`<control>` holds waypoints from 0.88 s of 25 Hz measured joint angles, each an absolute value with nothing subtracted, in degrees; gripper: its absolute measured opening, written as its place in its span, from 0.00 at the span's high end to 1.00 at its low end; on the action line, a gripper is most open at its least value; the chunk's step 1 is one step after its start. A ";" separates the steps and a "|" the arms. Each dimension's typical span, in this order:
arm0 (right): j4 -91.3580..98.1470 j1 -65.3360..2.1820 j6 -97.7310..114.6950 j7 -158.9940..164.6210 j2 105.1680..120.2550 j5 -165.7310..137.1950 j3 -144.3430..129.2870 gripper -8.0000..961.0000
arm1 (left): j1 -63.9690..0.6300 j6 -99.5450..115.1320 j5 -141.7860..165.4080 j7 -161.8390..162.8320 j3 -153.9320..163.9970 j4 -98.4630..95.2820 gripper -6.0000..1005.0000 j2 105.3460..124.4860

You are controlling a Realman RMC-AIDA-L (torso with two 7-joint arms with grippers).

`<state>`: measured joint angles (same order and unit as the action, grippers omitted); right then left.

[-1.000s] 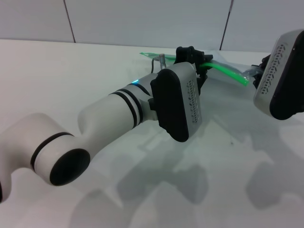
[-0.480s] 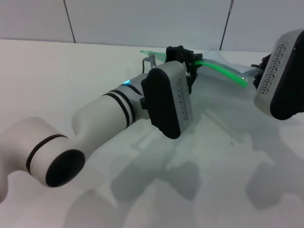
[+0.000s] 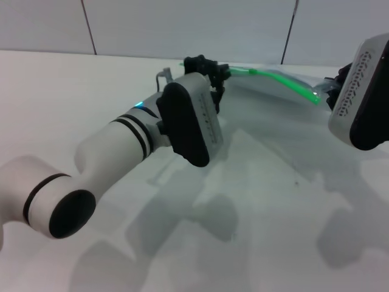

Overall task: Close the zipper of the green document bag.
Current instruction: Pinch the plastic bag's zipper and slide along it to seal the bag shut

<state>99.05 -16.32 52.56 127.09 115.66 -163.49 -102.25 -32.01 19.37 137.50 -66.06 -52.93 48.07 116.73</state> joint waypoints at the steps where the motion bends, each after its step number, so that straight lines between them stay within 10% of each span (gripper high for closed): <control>1: 99.18 -16.28 52.56 127.09 115.66 -163.48 -102.20 0.87 | -32.04 19.89 136.75 -66.19 -52.93 47.75 0.90 116.68; 22: 97.29 -16.66 52.55 127.09 115.61 -163.52 -102.14 0.86 | -30.65 19.84 136.68 -66.62 -50.56 52.83 0.74 116.61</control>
<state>97.29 -16.66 52.55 127.09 115.61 -163.52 -102.14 -30.65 19.84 136.68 -66.62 -50.56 52.83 116.61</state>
